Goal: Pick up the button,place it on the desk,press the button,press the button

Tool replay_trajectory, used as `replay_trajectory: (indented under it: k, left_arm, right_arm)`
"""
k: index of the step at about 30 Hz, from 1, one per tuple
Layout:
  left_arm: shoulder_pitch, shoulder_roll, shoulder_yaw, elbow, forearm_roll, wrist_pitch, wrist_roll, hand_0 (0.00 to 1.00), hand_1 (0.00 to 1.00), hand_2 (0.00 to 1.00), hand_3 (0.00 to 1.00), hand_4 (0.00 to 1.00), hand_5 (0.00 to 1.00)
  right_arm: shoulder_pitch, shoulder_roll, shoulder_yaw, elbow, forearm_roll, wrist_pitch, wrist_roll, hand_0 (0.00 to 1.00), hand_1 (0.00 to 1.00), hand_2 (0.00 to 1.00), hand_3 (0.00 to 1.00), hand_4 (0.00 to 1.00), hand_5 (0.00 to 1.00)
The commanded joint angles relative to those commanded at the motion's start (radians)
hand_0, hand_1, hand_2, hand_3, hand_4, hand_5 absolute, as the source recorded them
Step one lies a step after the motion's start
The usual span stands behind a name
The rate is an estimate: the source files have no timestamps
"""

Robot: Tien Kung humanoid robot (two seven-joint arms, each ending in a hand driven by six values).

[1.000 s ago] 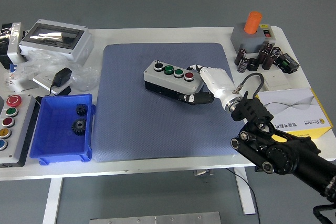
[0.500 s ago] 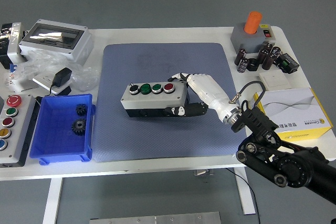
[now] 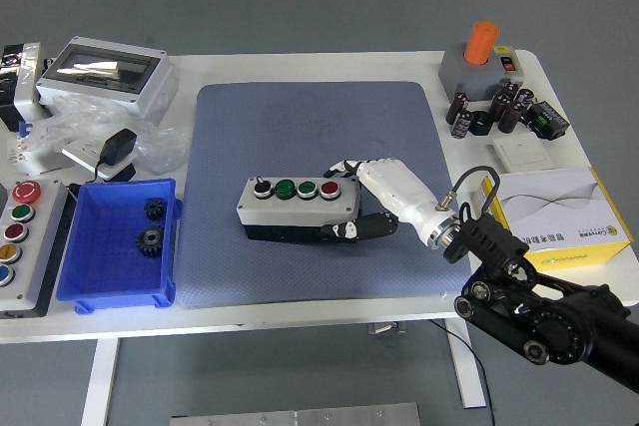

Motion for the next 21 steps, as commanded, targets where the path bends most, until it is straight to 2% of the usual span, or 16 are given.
replay_trajectory:
  k: [3,4,9,10,15,16,21]
  left_arm:
    - [-0.001,0.0,0.001,0.0,-0.002,0.001,0.0,0.727,0.73,0.672,0.721,0.737,0.394]
    - [-0.001,0.001,0.001,0.0,-0.003,0.001,-0.001,0.727,0.73,0.671,0.721,0.739,0.396]
    - [-0.002,0.001,0.003,0.0,-0.008,0.001,-0.003,0.727,0.73,0.671,0.721,0.739,0.396]
    - [-0.002,0.001,0.003,0.0,-0.008,0.001,-0.004,0.727,0.729,0.67,0.719,0.736,0.398]
    - [-0.003,0.0,0.004,0.0,-0.01,0.0,-0.006,0.727,0.729,0.67,0.719,0.736,0.398]
    - [-0.003,0.0,0.003,0.0,-0.01,0.0,-0.008,0.727,0.73,0.671,0.72,0.729,0.412]
    - [-0.004,0.0,-0.001,0.0,-0.007,-0.004,-0.015,0.727,0.73,0.671,0.72,0.729,0.412]
  right_arm:
    - [0.0,-0.004,0.002,-0.002,-0.023,0.018,-0.009,0.163,0.347,0.374,0.369,0.733,0.266]
    - [0.0,-0.005,0.003,-0.003,-0.031,0.027,-0.012,0.346,0.555,0.593,0.617,0.734,0.261]
    - [-0.001,-0.011,0.009,-0.006,-0.074,0.057,-0.024,0.346,0.555,0.593,0.617,0.734,0.261]
    - [-0.001,-0.012,0.01,-0.006,-0.08,0.059,-0.024,0.654,0.773,0.84,0.839,0.814,0.263]
    - [-0.001,-0.016,0.021,0.002,-0.092,0.065,-0.019,0.654,0.773,0.84,0.839,0.814,0.263]
    - [0.0,-0.018,0.024,0.006,-0.095,0.067,-0.018,0.76,0.945,0.998,0.998,0.949,0.278]
    - [0.001,-0.027,0.038,0.03,-0.089,0.084,-0.002,0.76,0.945,0.998,0.998,0.949,0.278]
